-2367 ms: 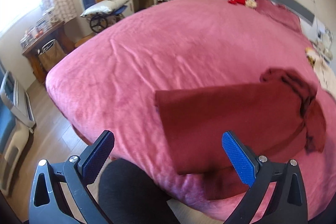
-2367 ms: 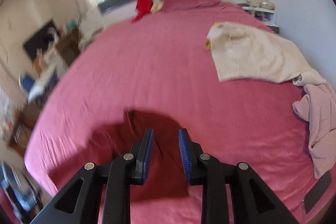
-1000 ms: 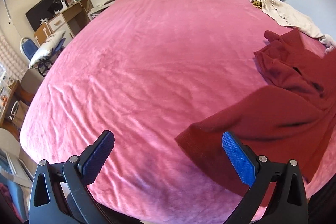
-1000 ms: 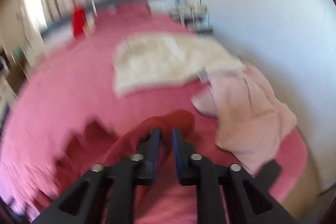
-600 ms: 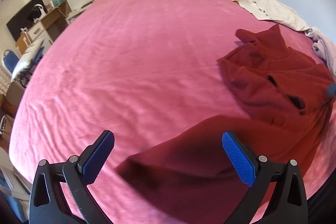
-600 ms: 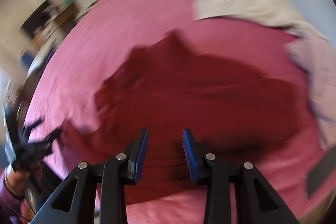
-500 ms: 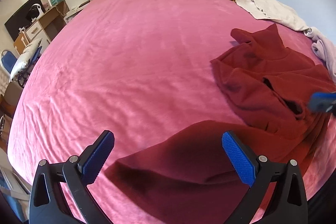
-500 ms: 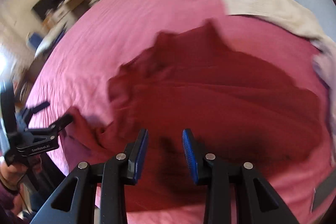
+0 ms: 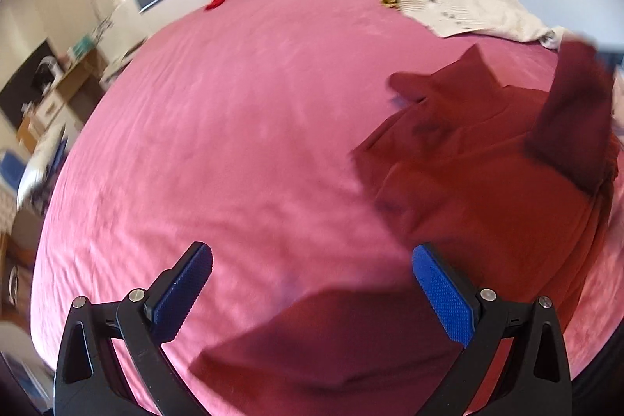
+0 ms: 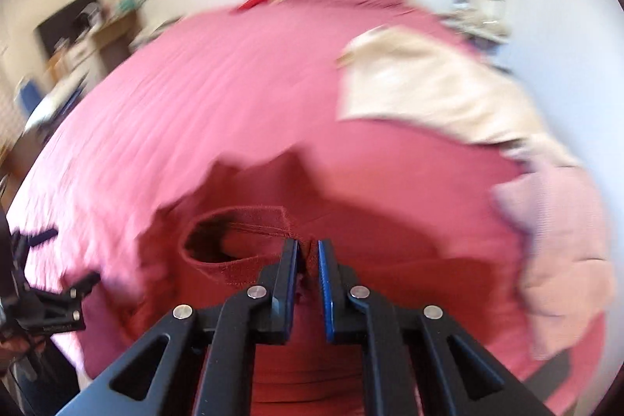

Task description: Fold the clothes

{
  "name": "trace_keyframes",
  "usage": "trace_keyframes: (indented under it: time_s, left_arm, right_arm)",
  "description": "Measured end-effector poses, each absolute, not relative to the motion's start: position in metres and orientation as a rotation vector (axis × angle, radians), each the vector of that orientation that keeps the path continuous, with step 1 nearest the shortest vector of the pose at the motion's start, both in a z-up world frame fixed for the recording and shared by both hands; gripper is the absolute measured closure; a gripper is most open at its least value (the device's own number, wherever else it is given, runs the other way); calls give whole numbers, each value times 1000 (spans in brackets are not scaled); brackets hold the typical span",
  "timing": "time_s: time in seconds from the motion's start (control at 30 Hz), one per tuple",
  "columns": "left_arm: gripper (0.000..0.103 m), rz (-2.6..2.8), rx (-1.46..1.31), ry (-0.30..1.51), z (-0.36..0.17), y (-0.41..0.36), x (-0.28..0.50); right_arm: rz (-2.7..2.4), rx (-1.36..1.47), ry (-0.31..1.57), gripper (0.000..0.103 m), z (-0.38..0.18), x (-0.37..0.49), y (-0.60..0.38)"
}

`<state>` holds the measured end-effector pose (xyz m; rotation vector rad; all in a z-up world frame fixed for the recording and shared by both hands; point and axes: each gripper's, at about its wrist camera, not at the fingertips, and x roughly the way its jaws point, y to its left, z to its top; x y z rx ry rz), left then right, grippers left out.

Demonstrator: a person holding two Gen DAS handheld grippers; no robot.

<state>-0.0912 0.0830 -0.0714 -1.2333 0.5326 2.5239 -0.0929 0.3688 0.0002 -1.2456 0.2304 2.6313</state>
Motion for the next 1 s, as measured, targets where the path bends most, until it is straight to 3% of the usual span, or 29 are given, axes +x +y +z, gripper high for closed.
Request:
trace_keyframes:
  time_s: [0.23,0.53,0.7,0.73,0.77,0.87,1.0]
  left_arm:
    - [0,2338,-1107,652,-79,193,-89]
    - [0,2140,-965,1053,-142,300,-70]
    - [1,2133,-994,966,-151,295,-82]
    - [15,2122,-1052,889,-147,288,-90]
    - [42,2094,-1119,798,-143,279,-100]
    - [55,2124,-1225,614,-129,236,-130]
    - [63,2290,-1313,429,-107,151,-173]
  right_arm:
    - [2427,-1003,332,93,58,-46,480]
    - [2427,-964,391,93,67,-26,505]
    - [2459,-975,408,93,55,-35,494]
    - [2464,-977,414,93,52,-36,492]
    - [2468,-980,420,93,50,-38,491]
    - [2461,-1001,418,93,42,-45,490]
    - [2417,-1040,437,93,25,-58,496]
